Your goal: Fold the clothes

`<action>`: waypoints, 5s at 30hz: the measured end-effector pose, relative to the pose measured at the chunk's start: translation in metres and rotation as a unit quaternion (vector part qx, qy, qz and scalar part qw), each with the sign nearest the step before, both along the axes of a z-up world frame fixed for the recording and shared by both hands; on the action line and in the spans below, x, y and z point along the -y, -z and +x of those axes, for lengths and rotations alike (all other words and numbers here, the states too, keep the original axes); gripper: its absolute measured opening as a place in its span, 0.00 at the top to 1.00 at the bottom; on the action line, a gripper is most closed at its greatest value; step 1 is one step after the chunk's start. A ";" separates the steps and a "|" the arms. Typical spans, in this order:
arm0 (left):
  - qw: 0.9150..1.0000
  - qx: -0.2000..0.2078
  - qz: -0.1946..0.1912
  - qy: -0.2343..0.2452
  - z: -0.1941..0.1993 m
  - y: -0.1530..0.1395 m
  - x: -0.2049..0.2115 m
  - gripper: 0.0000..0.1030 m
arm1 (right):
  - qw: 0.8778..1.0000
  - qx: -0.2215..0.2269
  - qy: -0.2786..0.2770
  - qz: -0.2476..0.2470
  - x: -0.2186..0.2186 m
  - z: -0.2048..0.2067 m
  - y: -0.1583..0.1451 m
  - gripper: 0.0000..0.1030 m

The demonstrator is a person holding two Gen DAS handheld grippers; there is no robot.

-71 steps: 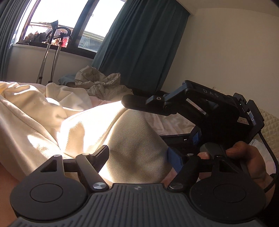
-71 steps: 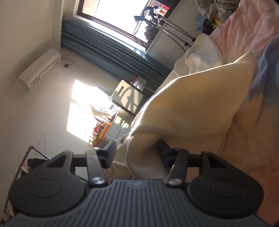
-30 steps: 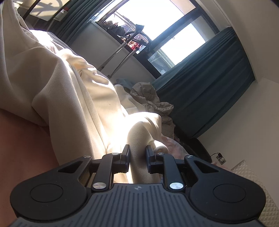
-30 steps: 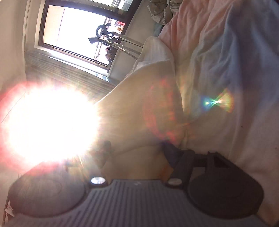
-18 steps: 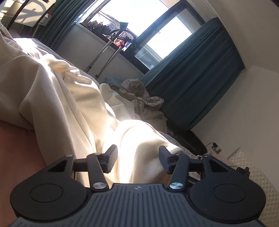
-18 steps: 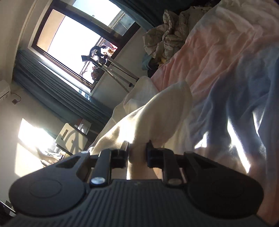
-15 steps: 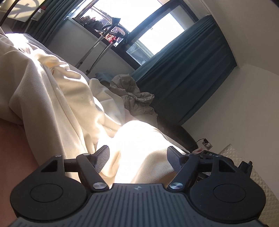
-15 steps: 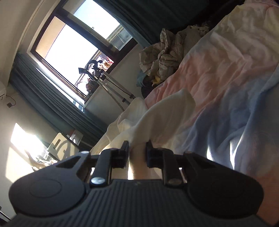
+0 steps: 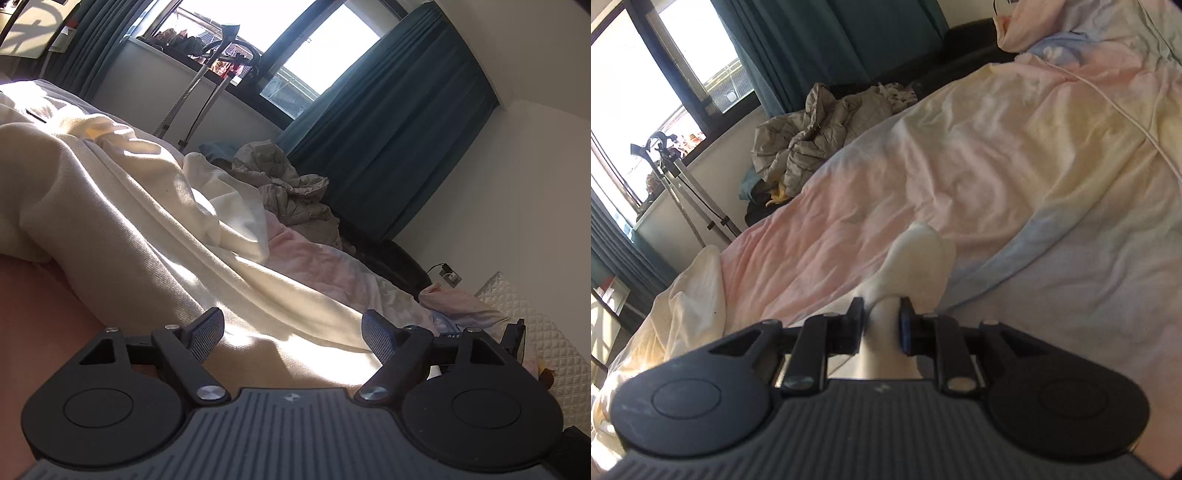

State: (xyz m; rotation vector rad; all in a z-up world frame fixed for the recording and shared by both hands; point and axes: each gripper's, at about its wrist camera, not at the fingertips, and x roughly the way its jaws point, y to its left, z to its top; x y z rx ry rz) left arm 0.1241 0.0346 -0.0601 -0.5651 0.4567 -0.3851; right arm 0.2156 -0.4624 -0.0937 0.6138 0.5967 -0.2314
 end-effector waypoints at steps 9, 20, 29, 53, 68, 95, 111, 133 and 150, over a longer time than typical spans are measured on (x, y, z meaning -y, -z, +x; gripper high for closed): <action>1.000 -0.019 0.011 -0.009 0.008 0.007 0.002 0.18 | 0.999 0.018 -0.018 -0.037 -0.017 -0.009 -0.006 0.50; 0.999 -0.001 0.025 -0.037 -0.019 -0.015 -0.003 0.16 | 0.996 0.065 -0.051 0.032 -0.055 -0.096 -0.050 0.29; 0.998 -0.004 0.010 -0.062 -0.029 -0.020 -0.015 0.16 | 0.969 -0.022 -0.045 0.242 -0.063 -0.092 0.005 0.28; 0.994 -0.043 -0.046 -0.084 -0.013 -0.006 -0.034 0.16 | 0.967 0.169 0.063 0.182 -0.020 -0.055 -0.046 0.90; 0.980 -0.100 -0.070 -0.156 -0.036 -0.023 -0.087 0.12 | 0.945 -0.009 0.132 0.299 0.029 -0.069 0.026 0.76; 0.956 -0.111 0.085 -0.260 -0.044 -0.068 -0.264 0.14 | 0.961 0.007 0.182 0.207 0.049 -0.067 0.018 0.69; 0.967 -0.108 0.142 -0.183 -0.037 -0.077 -0.280 0.80 | 0.969 0.121 0.144 0.158 0.055 -0.042 -0.013 0.94; 0.956 -0.197 -0.018 -0.218 -0.109 -0.040 -0.324 0.69 | 0.949 0.004 0.250 0.193 0.104 -0.061 0.033 0.94; 0.936 -0.085 0.232 -0.250 -0.143 -0.108 -0.209 0.11 | 0.984 0.078 0.161 -0.008 0.043 -0.108 -0.055 0.49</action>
